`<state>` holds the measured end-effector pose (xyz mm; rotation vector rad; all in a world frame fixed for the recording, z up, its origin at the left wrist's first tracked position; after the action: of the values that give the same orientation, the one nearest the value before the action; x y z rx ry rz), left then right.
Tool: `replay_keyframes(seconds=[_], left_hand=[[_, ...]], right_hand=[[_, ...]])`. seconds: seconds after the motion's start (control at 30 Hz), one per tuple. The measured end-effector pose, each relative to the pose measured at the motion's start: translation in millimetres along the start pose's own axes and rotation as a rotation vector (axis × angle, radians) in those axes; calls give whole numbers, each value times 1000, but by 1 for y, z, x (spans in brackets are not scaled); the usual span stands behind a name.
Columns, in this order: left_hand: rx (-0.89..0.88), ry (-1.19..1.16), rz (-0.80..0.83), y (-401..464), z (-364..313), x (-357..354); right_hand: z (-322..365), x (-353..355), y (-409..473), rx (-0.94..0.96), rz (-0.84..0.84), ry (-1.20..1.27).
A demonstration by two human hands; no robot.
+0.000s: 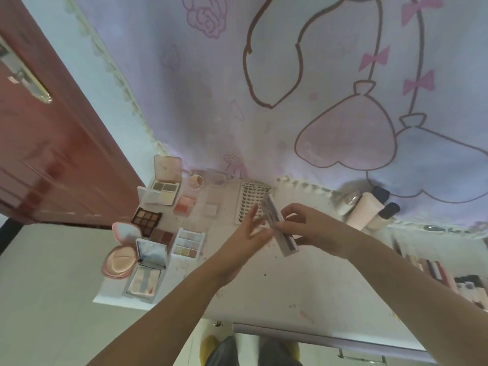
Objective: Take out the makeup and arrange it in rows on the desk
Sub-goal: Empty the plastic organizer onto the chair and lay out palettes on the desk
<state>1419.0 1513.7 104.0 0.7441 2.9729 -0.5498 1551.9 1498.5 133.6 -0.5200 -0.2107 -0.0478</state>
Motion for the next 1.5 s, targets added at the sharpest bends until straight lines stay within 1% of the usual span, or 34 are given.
replay_keyframes(seconds=[0.03, 0.1, 0.2, 0.33, 0.47, 0.53, 0.6, 0.67, 0.73, 0.77, 0.83, 0.93, 1.0, 1.07, 1.13, 1.23, 1.37, 1.43, 1.5], left_hand=[[67, -103, 8, 0, 2, 2], [83, -141, -1, -2, 1, 4], [62, -141, -74, -1, 0, 5], [60, -183, -94, -5, -2, 7], [61, -214, -79, -8, -4, 5], [74, -229, -52, -9, -3, 3], [113, -279, -31, -9, 1, 2], [195, -397, -58, -9, 8, 4], [255, -515, -98, -10, 18, 8], [267, -548, -104, -12, 24, 10], [298, -602, -99, -18, 38, 11], [387, -719, -152, -29, 69, 12], [464, -782, -249, -35, 90, 14], [558, -821, -380, -40, 109, 20], [653, -854, -516, -44, 124, 30], [691, -889, -614, -43, 128, 49], [676, -937, -696, -37, 122, 75], [695, -915, -708, -34, 121, 85], [726, -861, -681, -33, 119, 89]], right_hand=[[1, -1, -2, 41, -15, -82], [2, -5, -5, 97, -29, -195], [3, -12, -10, 129, -12, -223], [6, -11, -11, 173, 8, -224], [6, -5, -10, 174, 45, -118], [4, -1, -10, 173, 73, -109], [-2, 5, -8, 117, 112, -78], [-9, 13, -4, 17, 128, 65], [-14, 22, 1, -40, 79, 159], [-17, 26, 4, -44, 39, 124], [-24, 28, 12, -20, -36, -32], [-28, 14, 24, 15, -44, -186], [-28, -2, 35, 89, -39, -327], [-26, -21, 51, 190, -33, -507], [-25, -46, 69, 259, 17, -629], [-21, -77, 93, 306, 68, -706], [-16, -96, 117, 325, 34, -732], [-17, -101, 124, 296, 36, -749], [-19, -103, 127, 262, 27, -748]])
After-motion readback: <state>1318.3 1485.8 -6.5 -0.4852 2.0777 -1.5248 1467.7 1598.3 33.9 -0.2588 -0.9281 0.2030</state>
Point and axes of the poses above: each hand's wrist, its own y-axis towards the middle knuckle, its own x-axis out of the back of the hand, z = x × y, the point moved 7 cm from there along y, towards the middle knuckle, and after that the axes turned 13 degrees about -z, right-handed, at the moved point
